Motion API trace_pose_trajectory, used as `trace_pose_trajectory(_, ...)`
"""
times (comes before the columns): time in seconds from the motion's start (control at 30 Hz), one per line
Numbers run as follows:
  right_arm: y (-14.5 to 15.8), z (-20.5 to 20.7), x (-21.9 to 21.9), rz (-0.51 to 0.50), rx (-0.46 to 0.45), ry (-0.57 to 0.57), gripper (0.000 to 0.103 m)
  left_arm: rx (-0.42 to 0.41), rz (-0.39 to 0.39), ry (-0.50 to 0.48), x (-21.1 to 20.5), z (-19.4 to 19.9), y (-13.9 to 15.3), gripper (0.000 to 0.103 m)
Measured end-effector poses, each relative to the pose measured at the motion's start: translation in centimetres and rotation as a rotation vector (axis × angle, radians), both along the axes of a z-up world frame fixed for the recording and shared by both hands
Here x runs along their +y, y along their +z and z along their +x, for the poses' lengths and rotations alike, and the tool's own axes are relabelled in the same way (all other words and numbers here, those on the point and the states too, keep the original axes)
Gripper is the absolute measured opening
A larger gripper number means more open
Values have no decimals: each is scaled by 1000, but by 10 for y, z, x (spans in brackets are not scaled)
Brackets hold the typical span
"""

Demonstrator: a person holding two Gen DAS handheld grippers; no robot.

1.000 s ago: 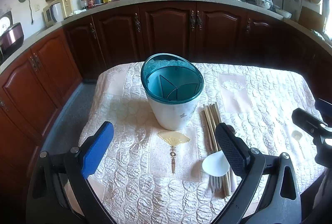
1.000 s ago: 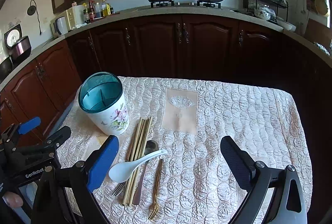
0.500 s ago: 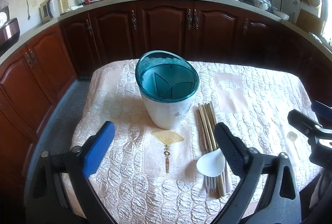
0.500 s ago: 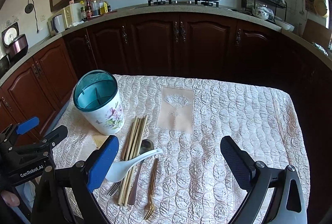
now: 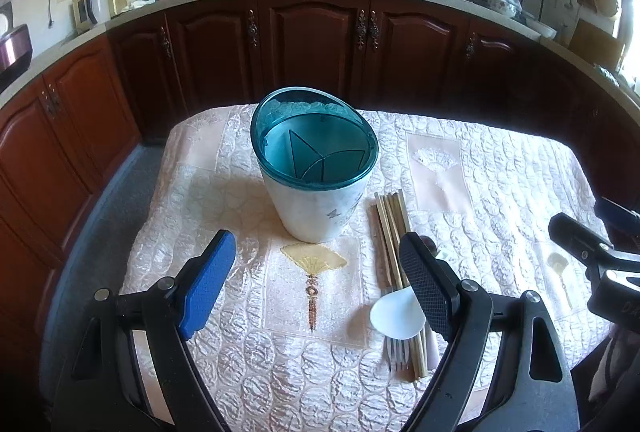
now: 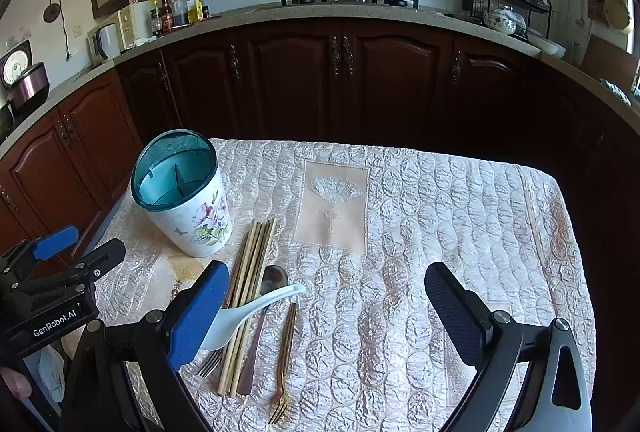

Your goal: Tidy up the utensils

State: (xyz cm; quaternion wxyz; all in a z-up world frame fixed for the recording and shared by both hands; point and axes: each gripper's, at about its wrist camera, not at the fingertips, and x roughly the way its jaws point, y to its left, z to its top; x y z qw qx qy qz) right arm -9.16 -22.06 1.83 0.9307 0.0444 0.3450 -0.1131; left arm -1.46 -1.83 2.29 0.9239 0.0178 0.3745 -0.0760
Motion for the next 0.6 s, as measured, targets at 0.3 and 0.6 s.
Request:
trace_pose_trajectory(0.3, -1, 2, 2, -6, 5, 2, 98, 21, -43, 6, 5, 2, -1, 85)
trace_pose_trajectory(0.6, -2, 2, 2, 6, 8, 8, 98, 55, -108, -7, 10, 3, -2, 85)
